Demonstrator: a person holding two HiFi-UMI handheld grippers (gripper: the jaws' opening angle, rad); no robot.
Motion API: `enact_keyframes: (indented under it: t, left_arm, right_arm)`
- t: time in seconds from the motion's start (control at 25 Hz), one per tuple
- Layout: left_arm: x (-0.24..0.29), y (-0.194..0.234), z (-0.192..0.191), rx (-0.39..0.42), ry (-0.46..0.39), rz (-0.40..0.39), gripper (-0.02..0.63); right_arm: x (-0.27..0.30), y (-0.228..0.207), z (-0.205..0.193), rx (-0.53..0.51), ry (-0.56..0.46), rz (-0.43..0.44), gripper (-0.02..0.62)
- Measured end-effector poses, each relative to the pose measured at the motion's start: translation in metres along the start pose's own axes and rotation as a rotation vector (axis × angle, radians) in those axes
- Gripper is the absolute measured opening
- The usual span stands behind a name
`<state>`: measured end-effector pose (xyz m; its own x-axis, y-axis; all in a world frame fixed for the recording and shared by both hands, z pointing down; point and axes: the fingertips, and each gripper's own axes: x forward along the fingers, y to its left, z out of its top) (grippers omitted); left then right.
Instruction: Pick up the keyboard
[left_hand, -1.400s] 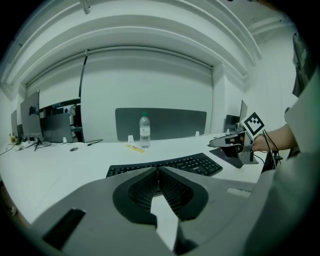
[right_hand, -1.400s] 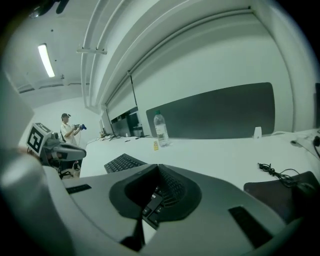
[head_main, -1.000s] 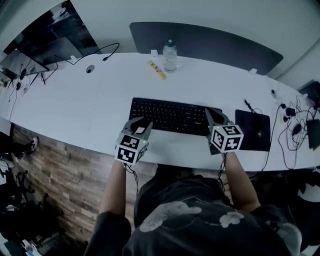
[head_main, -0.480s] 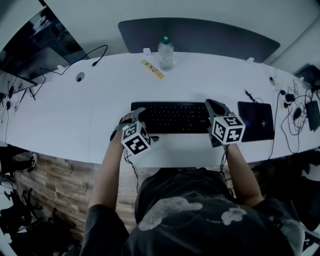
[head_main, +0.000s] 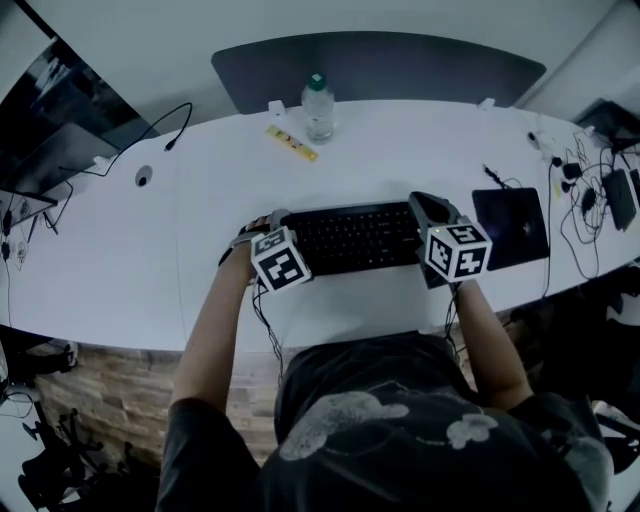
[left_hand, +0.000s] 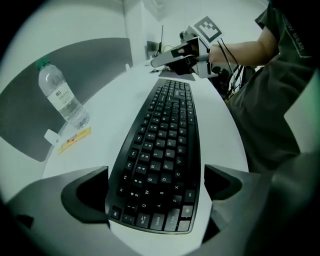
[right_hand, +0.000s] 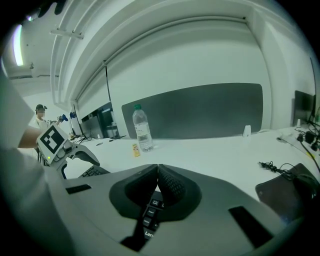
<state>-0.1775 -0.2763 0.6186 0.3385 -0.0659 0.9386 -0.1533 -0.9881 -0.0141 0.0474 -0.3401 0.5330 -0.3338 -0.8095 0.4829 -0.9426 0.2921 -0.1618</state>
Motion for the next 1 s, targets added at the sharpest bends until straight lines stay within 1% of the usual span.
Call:
enact_keyframes:
  t: [0.2,0.4,0.52,0.68,0.8,0.88,1.0]
  left_arm:
    - [0.012,0.005,-0.003,0.057,0.053,-0.077,0.577]
    - [0.019,0.005,0.004,0.121,0.083,-0.142,0.584]
    - [0.022,0.002,-0.001,0.117,0.147,-0.192,0.585]
    - [0.026,0.002,0.001,0.129,0.203,-0.201,0.586]
    - [0.027,0.002,0.002,0.128,0.208,-0.190,0.588]
    - [0.027,0.000,0.002,0.123,0.222,-0.187,0.588]
    - [0.026,-0.001,-0.001,0.117,0.263,-0.186,0.588]
  right_arm:
    - [0.006,-0.001,0.002,-0.004,0.008,-0.021,0.002]
    - [0.011,-0.005,0.004,-0.015,0.020,-0.032,0.002]
    - [0.014,-0.008,0.007,-0.021,0.024,-0.029,0.003]
    - [0.018,-0.011,0.012,-0.030,0.031,-0.016,0.003]
    - [0.025,-0.011,0.012,-0.046,0.038,0.009,0.002]
    - [0.030,-0.007,0.011,-0.065,0.061,0.036,0.002]
    - [0.038,-0.003,0.005,-0.101,0.129,0.101,0.003]
